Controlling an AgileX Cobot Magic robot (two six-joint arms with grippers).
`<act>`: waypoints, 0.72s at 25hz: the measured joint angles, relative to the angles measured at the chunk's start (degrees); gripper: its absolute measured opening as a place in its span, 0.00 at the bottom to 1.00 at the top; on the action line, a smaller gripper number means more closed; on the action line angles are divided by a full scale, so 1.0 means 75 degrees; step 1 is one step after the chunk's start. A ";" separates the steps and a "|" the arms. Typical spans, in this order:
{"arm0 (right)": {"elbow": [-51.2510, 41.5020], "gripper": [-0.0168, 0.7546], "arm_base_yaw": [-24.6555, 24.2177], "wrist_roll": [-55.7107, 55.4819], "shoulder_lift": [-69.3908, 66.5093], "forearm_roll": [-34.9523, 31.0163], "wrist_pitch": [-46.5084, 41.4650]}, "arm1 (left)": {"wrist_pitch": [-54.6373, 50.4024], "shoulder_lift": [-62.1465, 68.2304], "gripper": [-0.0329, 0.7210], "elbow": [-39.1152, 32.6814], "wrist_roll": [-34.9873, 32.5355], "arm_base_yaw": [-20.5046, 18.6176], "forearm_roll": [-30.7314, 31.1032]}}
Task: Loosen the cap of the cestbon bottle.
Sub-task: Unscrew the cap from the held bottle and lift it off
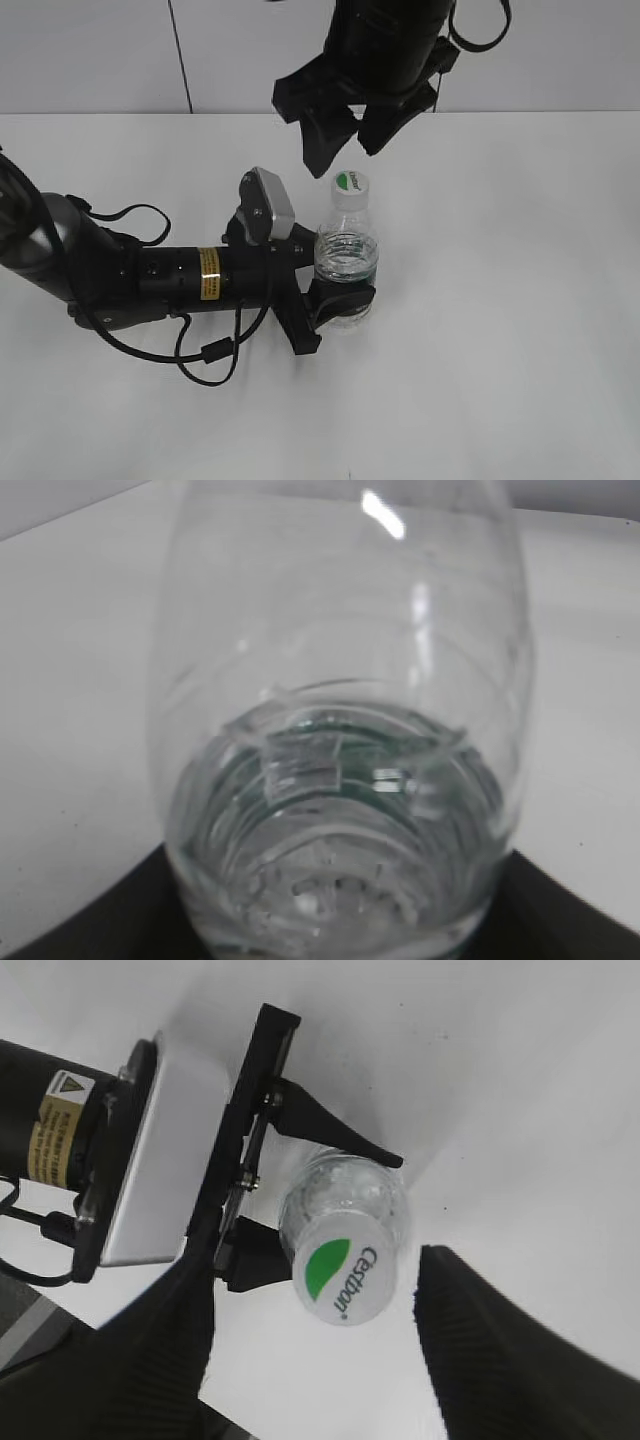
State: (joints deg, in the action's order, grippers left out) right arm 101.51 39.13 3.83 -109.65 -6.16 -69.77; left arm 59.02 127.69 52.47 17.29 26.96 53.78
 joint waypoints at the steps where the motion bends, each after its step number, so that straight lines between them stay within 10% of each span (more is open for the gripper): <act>1: 0.0000 0.65 0.0026 -0.0052 -0.0044 0.0087 0.0000 | 0.0000 0.0000 0.59 0.0000 0.0000 0.0000 0.0000; 18: 0.0000 0.59 0.0026 -0.0293 -0.0421 0.0270 -0.0008 | -0.0041 -0.0002 0.59 0.0000 0.0000 0.0000 -0.0007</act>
State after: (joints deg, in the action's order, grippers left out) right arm 101.51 39.33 1.64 -112.81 -4.13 -69.83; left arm 58.72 127.68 52.47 17.29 26.96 53.73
